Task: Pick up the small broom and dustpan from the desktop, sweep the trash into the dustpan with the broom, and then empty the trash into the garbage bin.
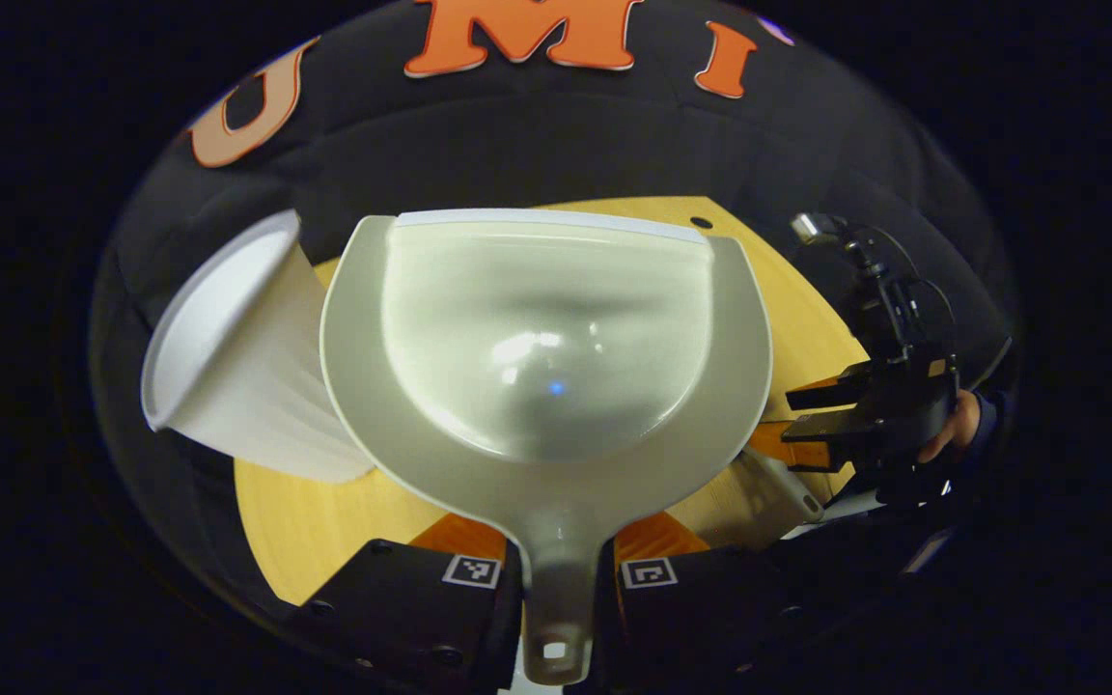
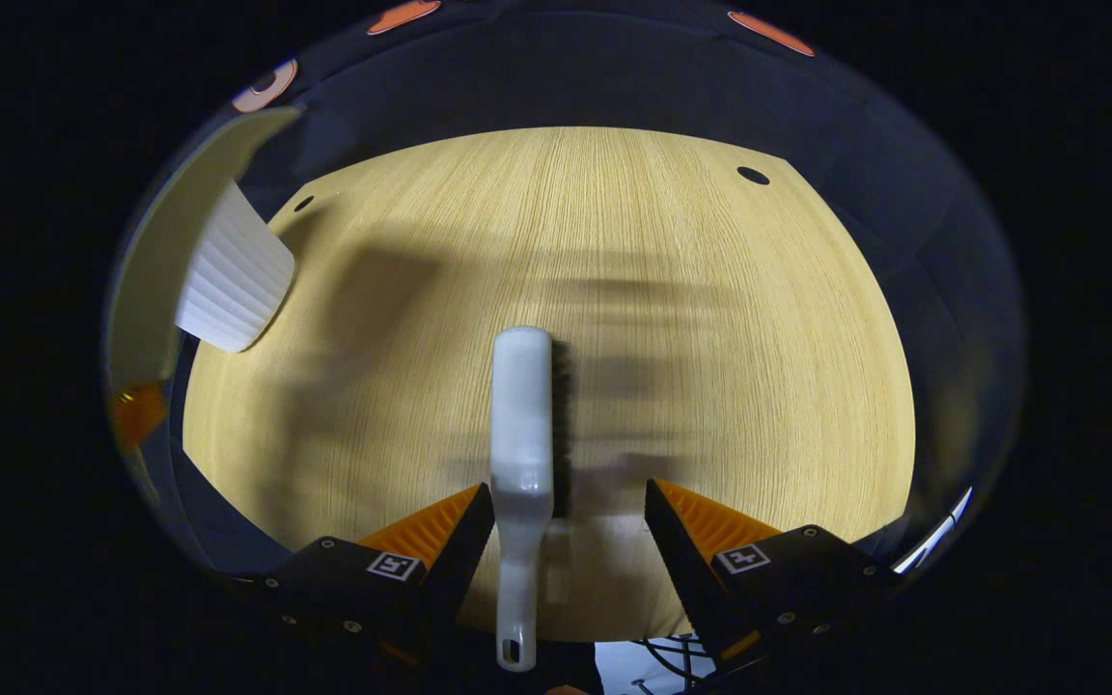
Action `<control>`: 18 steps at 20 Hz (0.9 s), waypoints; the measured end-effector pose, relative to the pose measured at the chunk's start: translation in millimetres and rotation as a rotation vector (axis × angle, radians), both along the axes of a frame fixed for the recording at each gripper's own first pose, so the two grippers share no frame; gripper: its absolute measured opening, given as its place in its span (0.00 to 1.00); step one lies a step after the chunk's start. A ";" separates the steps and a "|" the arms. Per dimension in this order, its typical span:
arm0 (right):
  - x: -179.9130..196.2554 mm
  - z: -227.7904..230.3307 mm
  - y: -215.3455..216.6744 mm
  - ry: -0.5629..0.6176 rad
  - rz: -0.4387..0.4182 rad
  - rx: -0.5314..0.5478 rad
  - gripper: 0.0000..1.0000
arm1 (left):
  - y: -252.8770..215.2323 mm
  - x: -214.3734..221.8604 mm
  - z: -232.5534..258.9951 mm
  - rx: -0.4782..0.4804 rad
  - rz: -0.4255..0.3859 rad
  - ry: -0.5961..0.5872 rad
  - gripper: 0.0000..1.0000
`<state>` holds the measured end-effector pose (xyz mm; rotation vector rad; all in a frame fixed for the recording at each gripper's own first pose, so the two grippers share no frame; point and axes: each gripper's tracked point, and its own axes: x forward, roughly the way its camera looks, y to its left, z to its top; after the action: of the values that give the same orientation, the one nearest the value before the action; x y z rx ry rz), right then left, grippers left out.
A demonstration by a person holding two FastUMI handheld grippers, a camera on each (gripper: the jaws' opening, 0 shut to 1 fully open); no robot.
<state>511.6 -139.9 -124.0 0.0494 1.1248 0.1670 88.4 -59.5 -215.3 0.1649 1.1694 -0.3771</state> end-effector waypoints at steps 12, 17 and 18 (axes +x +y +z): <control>-2.8 -4.2 -3.2 0.006 -0.001 0.016 0.95 | -1.8 -44.3 -93.8 0.033 0.175 0.276 0.31; -4.0 -2.3 -0.4 0.007 0.010 0.020 0.95 | -0.6 -48.4 -102.9 0.020 0.210 0.339 0.32; -4.8 -3.4 -0.2 0.009 0.014 0.019 0.95 | 0.8 -52.0 -104.2 0.025 0.215 0.354 0.33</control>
<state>506.8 -140.1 -127.4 0.0597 1.1323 0.1902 36.4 -58.7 -319.5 -0.0085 1.5259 -0.2054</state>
